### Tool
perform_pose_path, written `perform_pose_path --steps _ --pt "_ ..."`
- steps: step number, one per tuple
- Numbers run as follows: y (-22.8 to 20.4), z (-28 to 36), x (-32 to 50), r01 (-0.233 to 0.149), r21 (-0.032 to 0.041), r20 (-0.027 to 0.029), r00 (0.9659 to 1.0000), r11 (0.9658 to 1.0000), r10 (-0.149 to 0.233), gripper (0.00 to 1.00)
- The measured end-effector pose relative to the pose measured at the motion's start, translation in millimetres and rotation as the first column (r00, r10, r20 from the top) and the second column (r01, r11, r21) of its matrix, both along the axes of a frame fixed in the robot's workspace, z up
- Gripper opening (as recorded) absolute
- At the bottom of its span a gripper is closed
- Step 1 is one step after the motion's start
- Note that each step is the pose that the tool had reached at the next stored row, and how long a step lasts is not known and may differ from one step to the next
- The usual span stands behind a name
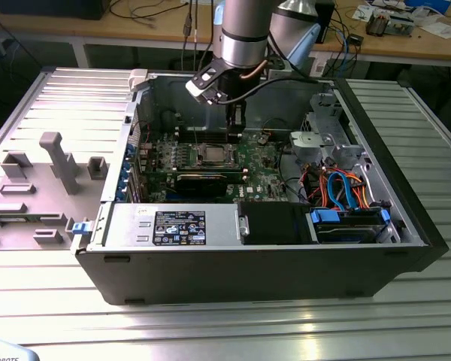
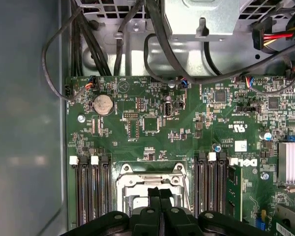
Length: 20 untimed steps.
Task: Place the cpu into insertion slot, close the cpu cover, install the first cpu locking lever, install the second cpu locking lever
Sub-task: 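Close the cpu cover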
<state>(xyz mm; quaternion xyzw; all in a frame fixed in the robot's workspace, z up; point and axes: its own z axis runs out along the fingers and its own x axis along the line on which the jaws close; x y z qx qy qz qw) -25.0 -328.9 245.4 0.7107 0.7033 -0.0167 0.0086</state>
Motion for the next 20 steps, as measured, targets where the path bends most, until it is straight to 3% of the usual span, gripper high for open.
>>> perform_pose_path --steps 7,12,16,20 --pt "0.0 -2.8 -9.4 0.000 -0.0001 -0.0002 1.0000 1.0000 0.000 0.11" --pt "0.0 -8.9 -15.5 0.000 0.0000 -0.0036 1.0000 1.0000 0.000 0.11" --pt "0.0 -13.8 -38.1 0.000 0.0001 -0.0079 1.0000 1.0000 0.000 0.11" --pt "0.0 -17.9 -46.8 -0.015 0.0000 -0.0126 0.9998 0.9999 0.015 0.11"
